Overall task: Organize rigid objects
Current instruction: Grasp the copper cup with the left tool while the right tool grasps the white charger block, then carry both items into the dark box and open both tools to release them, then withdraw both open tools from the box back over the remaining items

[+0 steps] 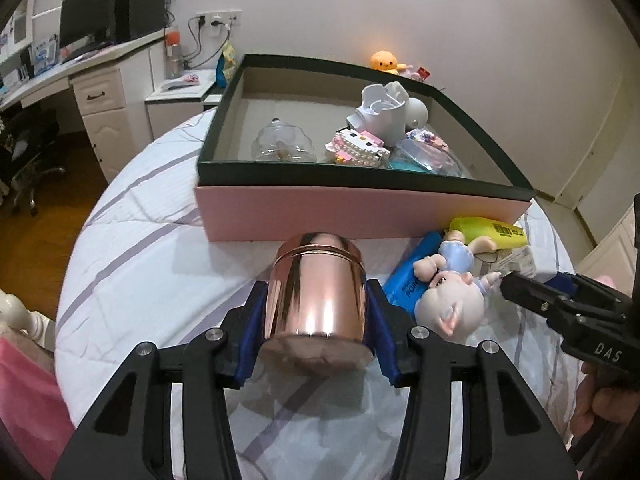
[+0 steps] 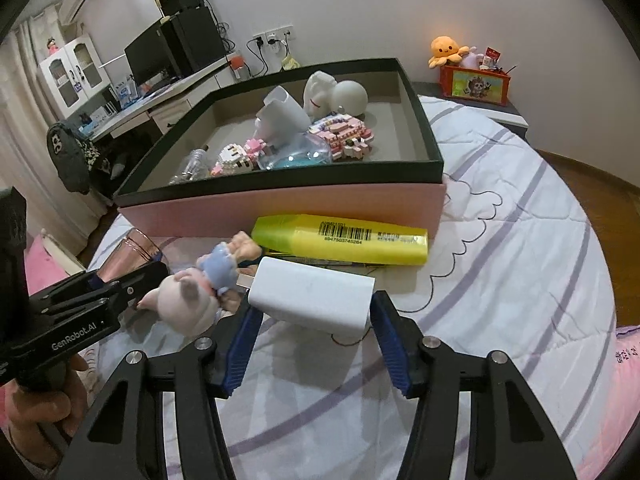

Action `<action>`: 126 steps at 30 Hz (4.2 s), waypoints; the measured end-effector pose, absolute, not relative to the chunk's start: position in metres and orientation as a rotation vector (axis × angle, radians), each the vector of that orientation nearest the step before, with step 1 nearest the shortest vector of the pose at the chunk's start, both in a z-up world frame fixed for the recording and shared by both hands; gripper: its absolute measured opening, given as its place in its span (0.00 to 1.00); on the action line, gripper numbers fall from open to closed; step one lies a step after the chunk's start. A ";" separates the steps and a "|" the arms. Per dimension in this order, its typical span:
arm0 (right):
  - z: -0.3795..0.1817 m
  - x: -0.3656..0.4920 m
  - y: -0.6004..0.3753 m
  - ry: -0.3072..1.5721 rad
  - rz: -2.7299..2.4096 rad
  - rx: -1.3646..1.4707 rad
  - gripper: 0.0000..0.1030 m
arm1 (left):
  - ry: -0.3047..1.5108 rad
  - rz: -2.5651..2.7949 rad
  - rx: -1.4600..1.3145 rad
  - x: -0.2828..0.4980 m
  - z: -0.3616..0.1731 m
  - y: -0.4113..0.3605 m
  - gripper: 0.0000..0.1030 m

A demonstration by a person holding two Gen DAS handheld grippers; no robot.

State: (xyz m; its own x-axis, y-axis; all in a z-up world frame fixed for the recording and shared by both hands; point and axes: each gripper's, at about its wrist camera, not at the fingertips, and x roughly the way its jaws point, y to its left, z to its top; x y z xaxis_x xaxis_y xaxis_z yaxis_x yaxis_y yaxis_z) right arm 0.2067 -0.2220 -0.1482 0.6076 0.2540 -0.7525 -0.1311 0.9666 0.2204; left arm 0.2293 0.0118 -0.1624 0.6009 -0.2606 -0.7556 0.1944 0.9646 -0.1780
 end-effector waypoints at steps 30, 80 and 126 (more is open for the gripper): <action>-0.060 0.222 -0.222 0.680 0.261 0.081 0.55 | 0.661 -0.256 -0.055 0.238 -0.068 0.021 0.47; -0.071 0.301 -0.245 0.745 0.128 0.126 0.87 | 0.630 -0.168 -0.041 0.293 -0.053 0.007 1.00; -0.068 0.130 -0.255 0.698 0.152 0.134 0.87 | 0.658 -0.139 -0.067 0.127 -0.062 0.015 1.00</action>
State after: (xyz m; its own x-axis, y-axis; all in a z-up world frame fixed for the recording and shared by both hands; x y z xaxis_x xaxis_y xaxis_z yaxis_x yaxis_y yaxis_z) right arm 0.1297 -0.2547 -0.0681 0.7560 0.1834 -0.6283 -0.0937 0.9804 0.1734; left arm 0.1271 0.0154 -0.0621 0.7822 -0.1501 -0.6047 0.1075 0.9885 -0.1063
